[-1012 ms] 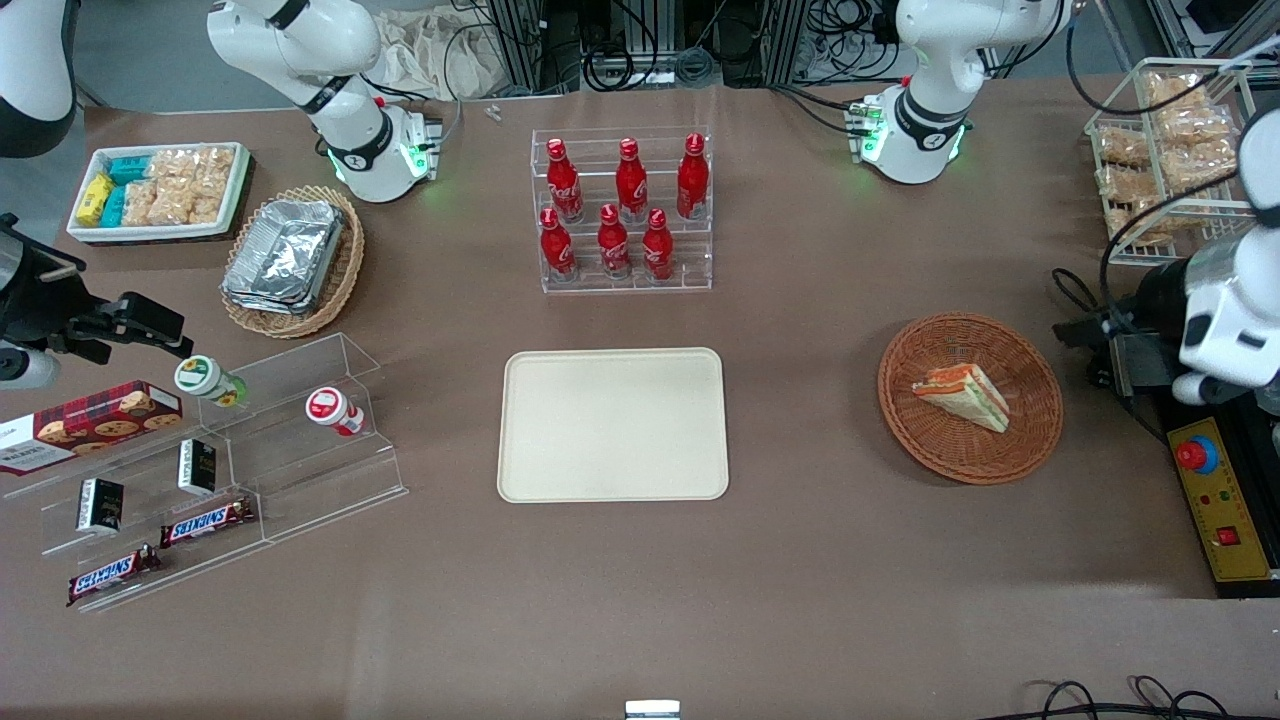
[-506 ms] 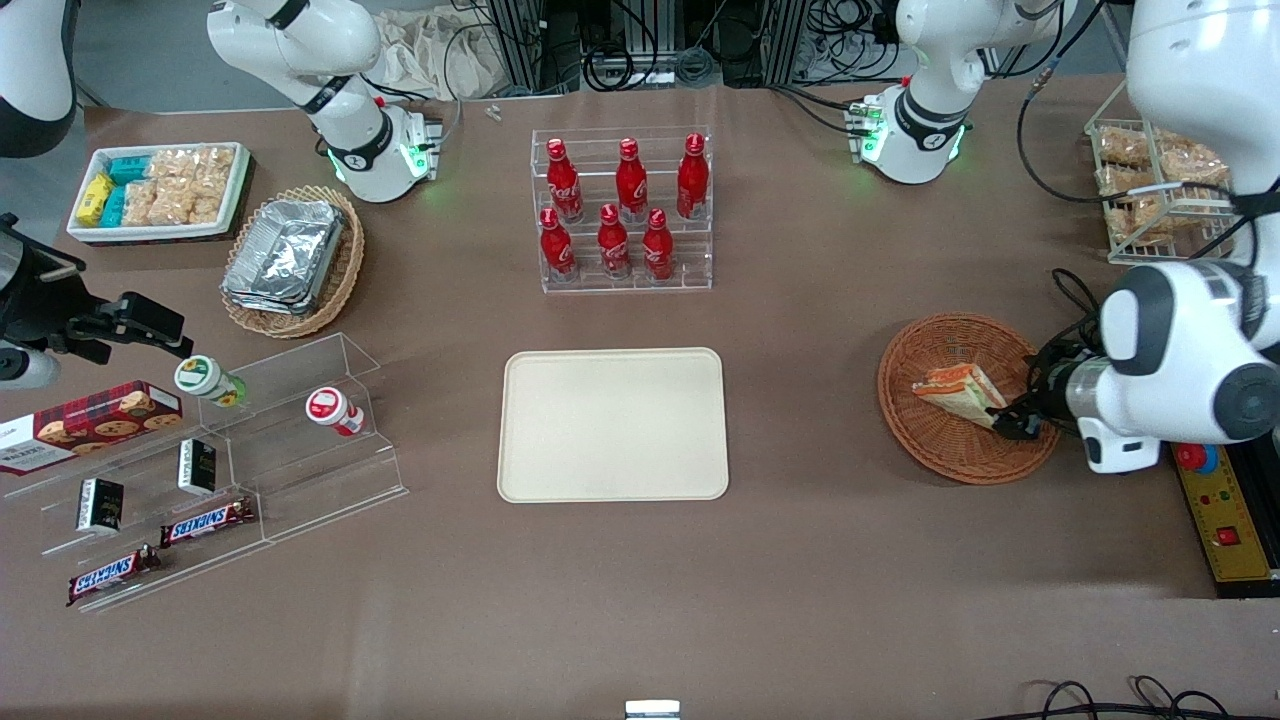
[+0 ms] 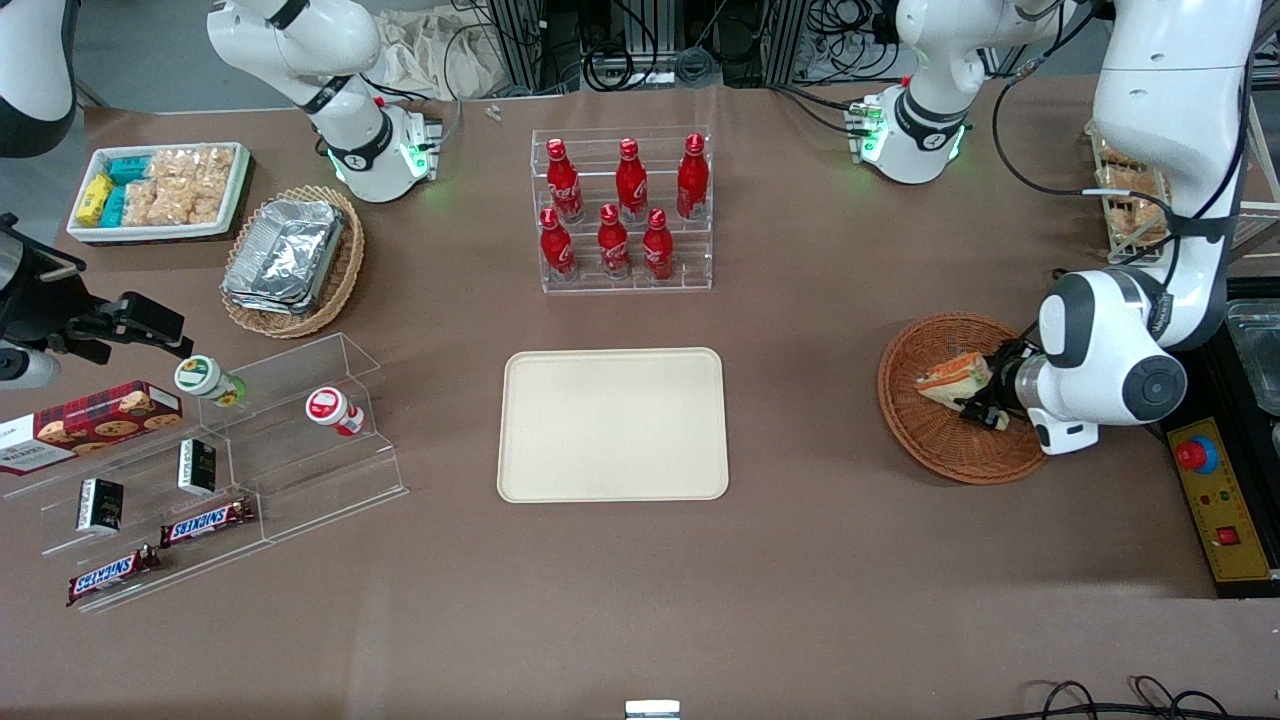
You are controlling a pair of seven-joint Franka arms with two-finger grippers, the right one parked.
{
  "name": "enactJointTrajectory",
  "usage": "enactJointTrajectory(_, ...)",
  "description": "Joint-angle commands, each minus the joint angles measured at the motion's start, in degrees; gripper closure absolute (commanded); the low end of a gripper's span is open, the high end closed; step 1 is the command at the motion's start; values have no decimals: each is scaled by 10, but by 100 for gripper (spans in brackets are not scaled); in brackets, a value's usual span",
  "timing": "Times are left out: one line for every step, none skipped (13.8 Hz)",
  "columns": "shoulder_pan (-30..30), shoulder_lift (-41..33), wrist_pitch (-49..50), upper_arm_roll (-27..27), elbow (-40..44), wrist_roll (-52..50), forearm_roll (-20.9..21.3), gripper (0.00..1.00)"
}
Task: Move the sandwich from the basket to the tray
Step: 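Lower the left gripper and grasp the wrapped sandwich in the basket, then lift the sandwich and carry it with the left gripper to the cream tray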
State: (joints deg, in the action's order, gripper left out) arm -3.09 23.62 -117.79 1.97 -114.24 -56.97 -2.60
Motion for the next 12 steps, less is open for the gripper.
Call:
enactJointTrajectory(0,-18,-10,1,-6,-14,-5,100)
enactJointTrajectory(-1,-29,-4,1,2,-13,-7,100)
enactJointTrajectory(-1,-46,4,1,10,-5,-7,100)
enactJointTrajectory(-1,-68,20,2,18,-4,-5,100)
enactJointTrajectory(3,-86,46,4,33,9,-4,100)
enactJointTrajectory(7,-102,93,7,50,58,-4,100)
enactJointTrajectory(14,-115,142,15,67,119,-3,100)
enactJointTrajectory(17,-126,188,23,87,168,-3,100)
enactJointTrajectory(17,-134,228,33,109,198,-4,100)
enactJointTrajectory(17,-136,262,49,135,212,-5,100)
enactJointTrajectory(17,-133,279,75,157,213,-6,100)
enactJointTrajectory(17,-130,279,114,168,213,-5,100)
